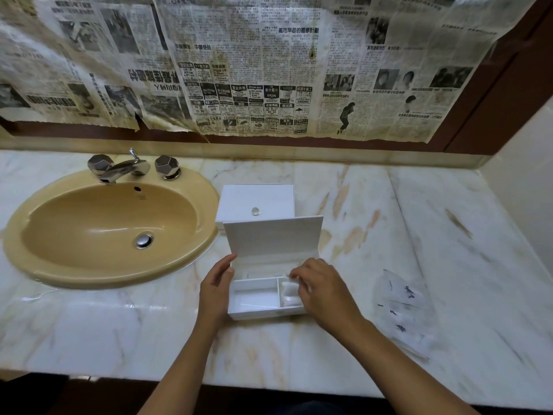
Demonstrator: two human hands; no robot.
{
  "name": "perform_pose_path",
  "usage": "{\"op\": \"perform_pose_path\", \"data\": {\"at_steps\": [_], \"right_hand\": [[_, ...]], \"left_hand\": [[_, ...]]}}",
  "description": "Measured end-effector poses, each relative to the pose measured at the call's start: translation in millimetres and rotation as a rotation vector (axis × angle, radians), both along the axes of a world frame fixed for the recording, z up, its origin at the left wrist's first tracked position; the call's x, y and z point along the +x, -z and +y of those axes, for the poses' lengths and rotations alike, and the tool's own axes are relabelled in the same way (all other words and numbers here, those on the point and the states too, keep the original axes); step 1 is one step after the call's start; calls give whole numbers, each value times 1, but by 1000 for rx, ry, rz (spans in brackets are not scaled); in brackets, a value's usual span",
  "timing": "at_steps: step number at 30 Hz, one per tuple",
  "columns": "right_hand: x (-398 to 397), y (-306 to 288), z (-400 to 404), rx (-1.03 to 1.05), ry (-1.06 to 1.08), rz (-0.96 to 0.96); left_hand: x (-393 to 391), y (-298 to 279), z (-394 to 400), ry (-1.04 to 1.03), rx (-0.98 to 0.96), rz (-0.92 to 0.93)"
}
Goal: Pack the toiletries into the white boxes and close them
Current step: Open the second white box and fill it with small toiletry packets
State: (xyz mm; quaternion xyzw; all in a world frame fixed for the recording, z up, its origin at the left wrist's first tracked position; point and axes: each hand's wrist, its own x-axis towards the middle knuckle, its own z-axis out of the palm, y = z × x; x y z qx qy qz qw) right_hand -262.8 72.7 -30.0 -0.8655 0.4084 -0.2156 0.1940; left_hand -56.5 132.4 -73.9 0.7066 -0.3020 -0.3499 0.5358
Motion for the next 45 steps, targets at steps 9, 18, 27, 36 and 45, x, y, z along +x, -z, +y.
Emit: {"op": "perform_pose_path", "data": {"at_steps": [9,18,27,36,45], "right_hand": [[4,13,5,356,16,229],[2,4,10,323,55,149],[-22,7,-2,116,302,-133],[-87,36,-25,131,724,244],[-105,67,-4,273,849,465]], "left_hand": [[0,-1,0,-5,-4,5],[0,0,0,-5,-21,11],[1,2,0,5,-27,-4],[2,5,1,7,-20,6],[2,6,0,1,-20,11]]}}
